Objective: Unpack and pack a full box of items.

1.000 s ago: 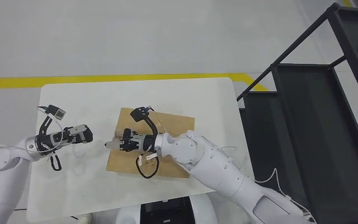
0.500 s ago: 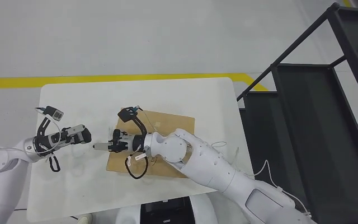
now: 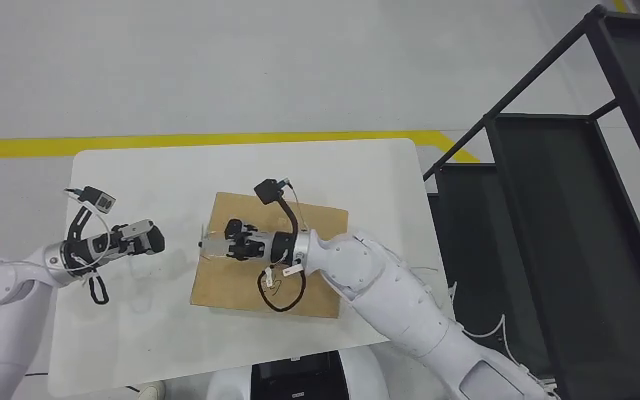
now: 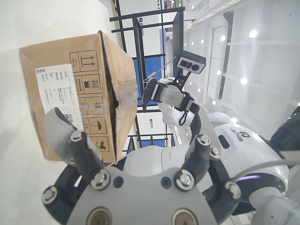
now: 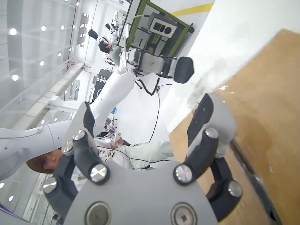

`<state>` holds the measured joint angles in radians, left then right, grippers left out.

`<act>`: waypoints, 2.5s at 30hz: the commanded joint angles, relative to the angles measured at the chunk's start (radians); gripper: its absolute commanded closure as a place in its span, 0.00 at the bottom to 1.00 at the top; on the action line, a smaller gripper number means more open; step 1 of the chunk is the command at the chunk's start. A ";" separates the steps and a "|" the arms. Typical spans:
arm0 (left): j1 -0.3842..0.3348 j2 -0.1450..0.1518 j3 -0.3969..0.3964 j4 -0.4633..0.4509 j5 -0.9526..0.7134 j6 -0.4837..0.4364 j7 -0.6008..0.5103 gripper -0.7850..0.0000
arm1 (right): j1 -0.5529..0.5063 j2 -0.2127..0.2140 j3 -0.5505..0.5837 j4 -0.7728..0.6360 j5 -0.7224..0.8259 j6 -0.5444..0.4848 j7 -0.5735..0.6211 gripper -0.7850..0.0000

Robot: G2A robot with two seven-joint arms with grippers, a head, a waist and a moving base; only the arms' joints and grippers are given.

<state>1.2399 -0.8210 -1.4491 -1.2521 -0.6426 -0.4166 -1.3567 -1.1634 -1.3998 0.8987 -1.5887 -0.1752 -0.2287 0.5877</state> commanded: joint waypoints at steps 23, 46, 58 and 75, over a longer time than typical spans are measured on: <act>0.003 -0.004 -0.005 -0.016 0.019 0.011 0.002 0.00 | -0.102 0.029 0.062 -0.089 0.061 0.019 0.067 0.00; -0.002 -0.010 0.000 -0.016 0.030 0.018 0.005 0.00 | -0.217 0.070 0.172 -0.176 0.135 -0.046 0.109 0.00; -0.012 -0.013 0.012 -0.027 0.044 0.029 0.006 0.00 | -0.302 0.102 0.284 -0.103 0.137 -0.017 0.108 0.00; -0.004 -0.013 0.002 -0.047 0.055 0.040 0.009 0.00 | -0.417 0.133 0.346 -0.293 0.191 -0.093 0.160 0.00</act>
<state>1.2361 -0.8338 -1.4472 -1.2979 -0.5888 -0.3764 -1.3477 -1.5658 -1.2701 1.2336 -1.8757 0.0218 -0.3209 0.7427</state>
